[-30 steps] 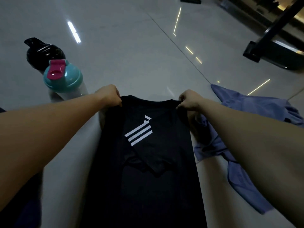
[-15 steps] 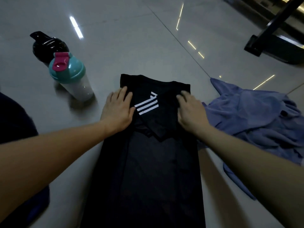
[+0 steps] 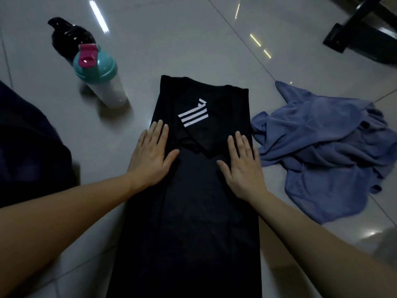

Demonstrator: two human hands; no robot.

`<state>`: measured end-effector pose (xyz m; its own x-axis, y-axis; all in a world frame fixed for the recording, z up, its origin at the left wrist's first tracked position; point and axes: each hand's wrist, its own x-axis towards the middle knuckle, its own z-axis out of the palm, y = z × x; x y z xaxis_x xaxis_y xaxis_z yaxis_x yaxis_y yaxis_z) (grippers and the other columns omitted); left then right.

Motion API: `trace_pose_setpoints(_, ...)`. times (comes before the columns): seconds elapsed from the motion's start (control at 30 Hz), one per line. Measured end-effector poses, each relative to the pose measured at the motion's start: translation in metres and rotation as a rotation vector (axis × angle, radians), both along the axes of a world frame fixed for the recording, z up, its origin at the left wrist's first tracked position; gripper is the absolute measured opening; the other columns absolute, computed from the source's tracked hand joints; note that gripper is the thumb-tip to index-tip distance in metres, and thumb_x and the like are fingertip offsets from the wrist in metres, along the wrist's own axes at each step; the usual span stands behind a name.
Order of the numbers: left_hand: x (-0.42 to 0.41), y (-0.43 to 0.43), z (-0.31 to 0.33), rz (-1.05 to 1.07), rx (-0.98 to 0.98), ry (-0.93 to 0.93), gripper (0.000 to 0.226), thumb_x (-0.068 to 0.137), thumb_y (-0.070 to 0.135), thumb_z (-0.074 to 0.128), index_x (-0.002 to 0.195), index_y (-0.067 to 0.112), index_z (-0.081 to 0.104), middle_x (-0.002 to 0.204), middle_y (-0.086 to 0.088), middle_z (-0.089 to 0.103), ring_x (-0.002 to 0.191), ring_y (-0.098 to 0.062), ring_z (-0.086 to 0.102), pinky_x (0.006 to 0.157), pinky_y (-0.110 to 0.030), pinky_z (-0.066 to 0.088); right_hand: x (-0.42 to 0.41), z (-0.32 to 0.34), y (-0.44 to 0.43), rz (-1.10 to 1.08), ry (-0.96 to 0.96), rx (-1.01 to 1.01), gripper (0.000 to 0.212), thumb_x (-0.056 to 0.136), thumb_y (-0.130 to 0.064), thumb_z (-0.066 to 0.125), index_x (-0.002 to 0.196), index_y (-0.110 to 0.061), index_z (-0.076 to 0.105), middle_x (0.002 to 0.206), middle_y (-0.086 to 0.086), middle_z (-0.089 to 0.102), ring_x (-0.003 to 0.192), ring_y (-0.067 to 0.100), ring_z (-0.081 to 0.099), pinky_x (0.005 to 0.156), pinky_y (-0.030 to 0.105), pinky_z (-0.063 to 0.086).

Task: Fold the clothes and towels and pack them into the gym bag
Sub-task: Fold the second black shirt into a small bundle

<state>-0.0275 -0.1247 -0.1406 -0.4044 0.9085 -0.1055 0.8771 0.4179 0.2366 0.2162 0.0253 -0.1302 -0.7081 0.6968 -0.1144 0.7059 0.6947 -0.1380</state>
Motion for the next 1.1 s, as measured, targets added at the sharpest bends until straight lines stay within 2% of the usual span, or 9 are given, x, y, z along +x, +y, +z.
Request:
trace_pose_setpoints(0.17, 0.041, -0.068, -0.014, -0.105, -0.107, 0.055, 0.087, 0.1, 0.069, 0.01, 0.162, 0.008, -0.003, 0.17, -0.009, -0.009, 0.156, -0.018, -0.014, 0.128, -0.042, 0.002, 0.049, -0.021, -0.056, -0.014, -0.1, -0.012, 0.081, 0.1, -0.066, 0.007, 0.161, -0.013, 0.01, 0.169, 0.008, 0.002, 0.156, 0.024, 0.0, 0.125, 0.049, 0.009)
trace_pose_setpoints(0.37, 0.043, -0.079, -0.004, -0.117, -0.13, 0.072, 0.092, 0.098, 0.073, 0.009, 0.162, 0.008, 0.002, 0.17, -0.01, -0.003, 0.157, -0.019, -0.009, 0.128, -0.042, 0.001, 0.05, -0.005, -0.055, 0.02, -0.18, -0.049, 0.088, 0.095, -0.07, 0.004, 0.161, -0.012, 0.005, 0.169, 0.009, -0.001, 0.156, 0.024, -0.004, 0.125, 0.049, 0.002)
trace_pose_setpoints(0.43, 0.054, -0.106, 0.012, -0.183, -0.106, 0.043, 0.091, 0.099, 0.072, 0.014, 0.162, 0.007, 0.011, 0.169, -0.011, 0.007, 0.157, -0.023, 0.002, 0.127, -0.043, 0.004, 0.057, 0.017, -0.071, 0.131, -0.175, -0.034, 0.089, 0.096, -0.067, 0.005, 0.16, -0.007, 0.013, 0.169, 0.011, 0.006, 0.156, 0.025, 0.002, 0.125, 0.049, 0.004)
trace_pose_setpoints(0.5, 0.073, -0.144, 0.024, -0.352, -0.065, 0.049, 0.088, 0.098, 0.072, 0.023, 0.158, 0.008, 0.028, 0.163, -0.013, 0.029, 0.151, -0.029, 0.025, 0.126, -0.046, 0.015, 0.076, 0.033, -0.098, 0.291, -0.175, 0.005, 0.084, 0.1, -0.063, 0.01, 0.157, -0.003, 0.027, 0.166, 0.013, 0.019, 0.155, 0.027, 0.012, 0.124, 0.048, 0.007)
trace_pose_setpoints(0.57, 0.086, -0.174, 0.034, -0.49, -0.084, 0.095, 0.085, 0.095, 0.075, 0.032, 0.152, 0.012, 0.042, 0.146, -0.011, 0.046, 0.134, -0.03, 0.045, 0.118, -0.047, 0.032, 0.099, 0.04, -0.124, 0.402, -0.203, 0.015, 0.078, 0.103, -0.059, 0.018, 0.153, -0.003, 0.037, 0.163, 0.013, 0.029, 0.153, 0.029, 0.021, 0.123, 0.048, 0.013)
trace_pose_setpoints(0.63, 0.096, -0.194, 0.042, -0.501, -0.175, 0.088, 0.083, 0.091, 0.079, 0.034, 0.145, 0.017, 0.049, 0.129, -0.007, 0.051, 0.116, -0.025, 0.052, 0.105, -0.04, 0.044, 0.123, 0.039, -0.147, 0.409, -0.27, 0.011, 0.076, 0.102, -0.057, 0.021, 0.15, -0.002, 0.042, 0.161, 0.015, 0.033, 0.15, 0.031, 0.027, 0.123, 0.048, 0.021)
trace_pose_setpoints(0.77, 0.111, -0.228, 0.05, -0.458, -0.244, 0.023, 0.076, 0.085, 0.081, 0.044, 0.132, 0.022, 0.048, 0.119, 0.002, 0.051, 0.103, -0.016, 0.053, 0.091, -0.03, 0.045, 0.168, 0.031, -0.189, 0.287, -0.411, -0.074, 0.085, 0.097, -0.059, 0.015, 0.149, 0.002, 0.041, 0.16, 0.02, 0.03, 0.149, 0.036, 0.031, 0.118, 0.05, 0.03)
trace_pose_setpoints(0.93, 0.122, -0.251, 0.057, -0.521, -0.416, 0.072, 0.075, 0.081, 0.079, 0.053, 0.132, 0.025, 0.045, 0.125, 0.002, 0.048, 0.109, -0.015, 0.047, 0.093, -0.029, 0.043, 0.204, 0.035, -0.22, 0.525, -0.529, -0.053, 0.08, 0.094, -0.061, 0.029, 0.136, 0.0, 0.059, 0.146, 0.023, 0.051, 0.131, 0.041, 0.053, 0.104, 0.056, 0.045)
trace_pose_setpoints(1.1, 0.134, -0.255, 0.064, -0.552, -0.446, 0.044, 0.074, 0.082, 0.069, 0.064, 0.136, 0.023, 0.044, 0.127, 0.002, 0.05, 0.111, -0.015, 0.05, 0.094, -0.029, 0.045, 0.197, 0.065, -0.235, 0.58, -0.572, -0.072, 0.053, 0.098, -0.054, 0.046, 0.12, -0.008, 0.059, 0.12, 0.013, 0.054, 0.106, 0.033, 0.054, 0.086, 0.042, 0.043)
